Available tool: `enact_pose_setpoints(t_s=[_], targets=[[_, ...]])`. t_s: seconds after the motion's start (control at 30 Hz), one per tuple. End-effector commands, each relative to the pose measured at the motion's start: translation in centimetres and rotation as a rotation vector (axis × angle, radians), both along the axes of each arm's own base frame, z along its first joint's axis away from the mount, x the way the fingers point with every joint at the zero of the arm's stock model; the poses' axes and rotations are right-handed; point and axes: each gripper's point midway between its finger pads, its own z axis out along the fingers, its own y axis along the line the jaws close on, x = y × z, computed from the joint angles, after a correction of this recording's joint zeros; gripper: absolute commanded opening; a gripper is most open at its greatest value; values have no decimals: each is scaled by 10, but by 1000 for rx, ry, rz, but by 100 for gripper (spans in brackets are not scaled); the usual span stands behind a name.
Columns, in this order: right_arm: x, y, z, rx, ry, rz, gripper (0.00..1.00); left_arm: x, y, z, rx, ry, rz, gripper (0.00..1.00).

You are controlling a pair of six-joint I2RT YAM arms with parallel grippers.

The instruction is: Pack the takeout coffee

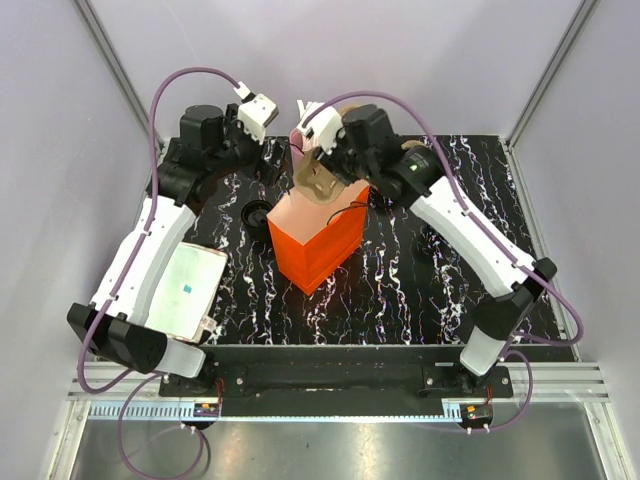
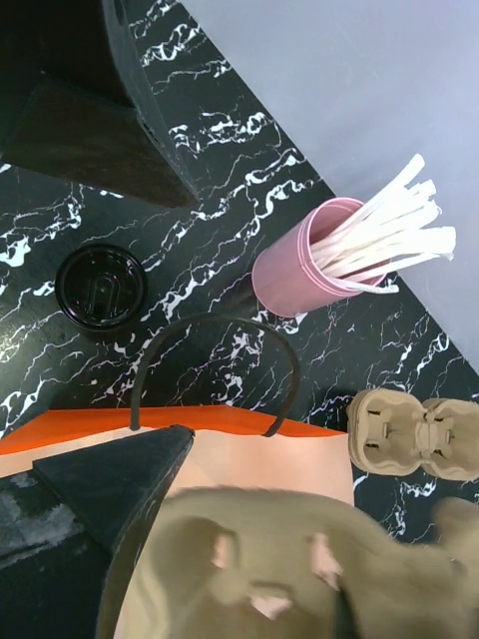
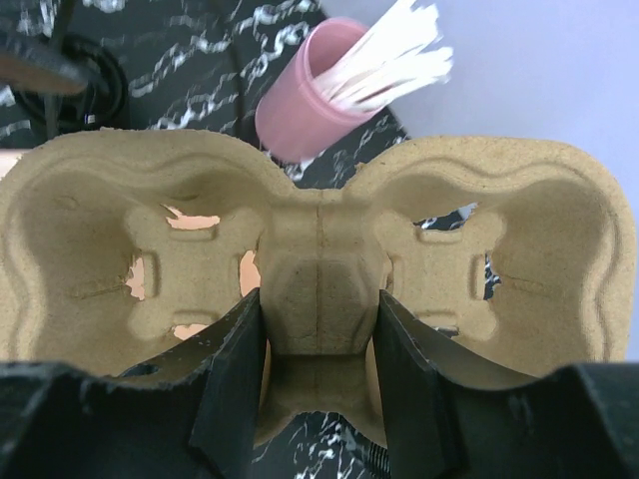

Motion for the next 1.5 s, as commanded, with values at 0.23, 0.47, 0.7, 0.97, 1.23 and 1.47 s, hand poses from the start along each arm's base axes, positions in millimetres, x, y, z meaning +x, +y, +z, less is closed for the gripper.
enact_pose_setpoints(t_s=[0.23, 0.47, 0.7, 0.97, 1.23, 1.47], targets=[[-19, 14, -39, -129, 23, -21, 50, 17, -9, 17, -76, -62, -26, 95], [-21, 23, -54, -141, 47, -44, 50, 21, -7, 10, -101, -47, -5, 83], [-32, 32, -62, -145, 68, -29, 49, 27, -5, 2, -114, -34, 19, 74], [-52, 47, -72, -144, 101, 7, 49, 30, -4, -5, -134, -21, 41, 64], [-63, 52, -84, -121, 173, 22, 48, 32, -1, -7, -158, -21, 71, 47], [-70, 55, -97, -118, 218, 43, 48, 33, 4, -10, -168, -20, 96, 43]])
